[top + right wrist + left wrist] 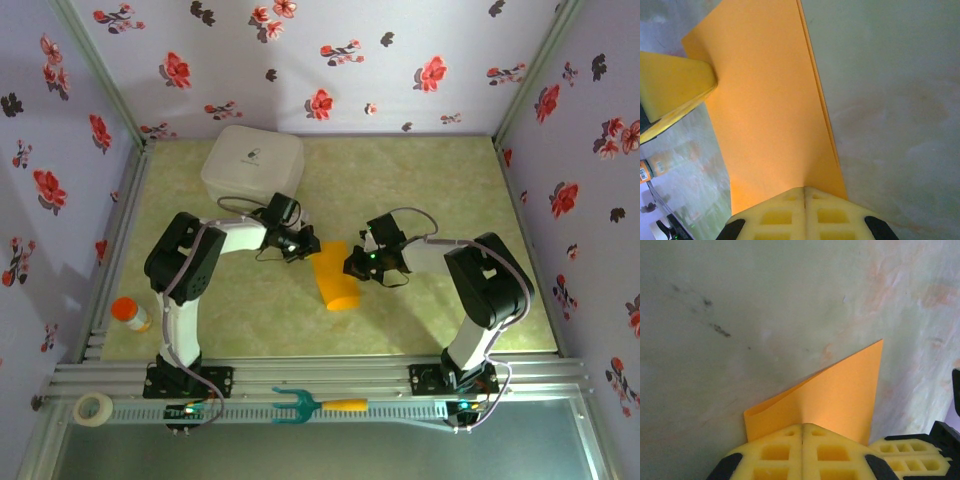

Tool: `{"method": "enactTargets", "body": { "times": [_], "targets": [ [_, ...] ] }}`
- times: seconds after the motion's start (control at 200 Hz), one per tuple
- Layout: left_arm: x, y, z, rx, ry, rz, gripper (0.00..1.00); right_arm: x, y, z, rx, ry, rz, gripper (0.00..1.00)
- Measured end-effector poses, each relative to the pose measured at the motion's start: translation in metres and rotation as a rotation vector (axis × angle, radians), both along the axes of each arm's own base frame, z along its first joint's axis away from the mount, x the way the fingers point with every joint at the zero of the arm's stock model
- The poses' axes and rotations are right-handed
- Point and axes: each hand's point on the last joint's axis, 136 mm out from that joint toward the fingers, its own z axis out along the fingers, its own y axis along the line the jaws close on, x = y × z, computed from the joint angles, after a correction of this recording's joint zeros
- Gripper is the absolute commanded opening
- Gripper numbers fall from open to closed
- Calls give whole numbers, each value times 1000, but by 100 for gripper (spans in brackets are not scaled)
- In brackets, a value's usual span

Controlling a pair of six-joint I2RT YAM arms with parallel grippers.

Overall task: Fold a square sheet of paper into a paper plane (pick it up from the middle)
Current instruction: First fold the square sheet of paper in half at the center of the table.

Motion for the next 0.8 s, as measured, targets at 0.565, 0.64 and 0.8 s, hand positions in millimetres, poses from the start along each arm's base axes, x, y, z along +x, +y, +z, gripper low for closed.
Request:
{"method": "enactTargets", "body": {
  "times": [0.565,0.64,0.8],
  "targets": [
    [29,19,1,102,-4,84,1,1,0,0,-1,-3,-2,0],
    [32,22,1,127,-14,92,0,1,0,0,-1,-2,-3,0],
    [36,24,6,185,-45,95,2,1,0,0,0,-3,-3,0]
  ]
}}
